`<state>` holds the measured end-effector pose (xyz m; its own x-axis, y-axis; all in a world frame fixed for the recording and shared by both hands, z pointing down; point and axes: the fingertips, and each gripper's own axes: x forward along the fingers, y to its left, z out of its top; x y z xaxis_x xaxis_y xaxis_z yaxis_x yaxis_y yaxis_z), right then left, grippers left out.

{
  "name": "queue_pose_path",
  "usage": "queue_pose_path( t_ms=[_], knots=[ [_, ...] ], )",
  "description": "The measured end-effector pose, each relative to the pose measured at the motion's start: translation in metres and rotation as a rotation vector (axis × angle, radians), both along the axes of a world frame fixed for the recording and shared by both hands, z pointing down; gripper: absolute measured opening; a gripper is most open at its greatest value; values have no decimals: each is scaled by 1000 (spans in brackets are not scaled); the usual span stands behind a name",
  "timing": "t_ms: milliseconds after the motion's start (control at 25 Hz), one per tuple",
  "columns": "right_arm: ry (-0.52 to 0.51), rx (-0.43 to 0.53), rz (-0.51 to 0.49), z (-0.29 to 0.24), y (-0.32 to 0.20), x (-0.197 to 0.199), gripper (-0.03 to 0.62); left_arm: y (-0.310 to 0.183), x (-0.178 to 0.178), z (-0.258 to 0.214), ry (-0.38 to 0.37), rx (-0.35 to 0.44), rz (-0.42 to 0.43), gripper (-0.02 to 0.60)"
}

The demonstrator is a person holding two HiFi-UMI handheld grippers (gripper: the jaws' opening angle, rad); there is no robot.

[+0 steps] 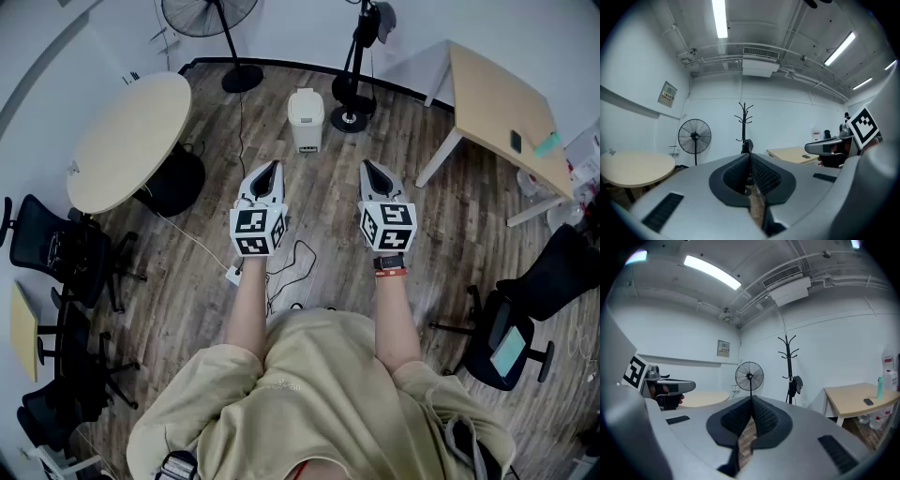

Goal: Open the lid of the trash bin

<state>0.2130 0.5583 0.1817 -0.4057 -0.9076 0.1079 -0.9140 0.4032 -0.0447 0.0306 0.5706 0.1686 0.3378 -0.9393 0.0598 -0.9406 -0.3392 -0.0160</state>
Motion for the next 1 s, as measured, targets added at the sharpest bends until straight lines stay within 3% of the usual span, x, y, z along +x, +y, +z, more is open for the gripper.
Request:
queue_pose_path(
  t_ms=[240, 560, 1000],
  knots=[
    [1, -19, -16, 12, 5, 23, 15, 12, 22, 13, 37, -24, -30, 25],
    [-89, -70, -6, 33, 2, 37, 15, 10, 33, 33, 46, -60, -55, 25],
    [-78, -106, -8, 59, -68, 33, 15, -62, 35, 56, 35, -73, -31, 25]
  ],
)
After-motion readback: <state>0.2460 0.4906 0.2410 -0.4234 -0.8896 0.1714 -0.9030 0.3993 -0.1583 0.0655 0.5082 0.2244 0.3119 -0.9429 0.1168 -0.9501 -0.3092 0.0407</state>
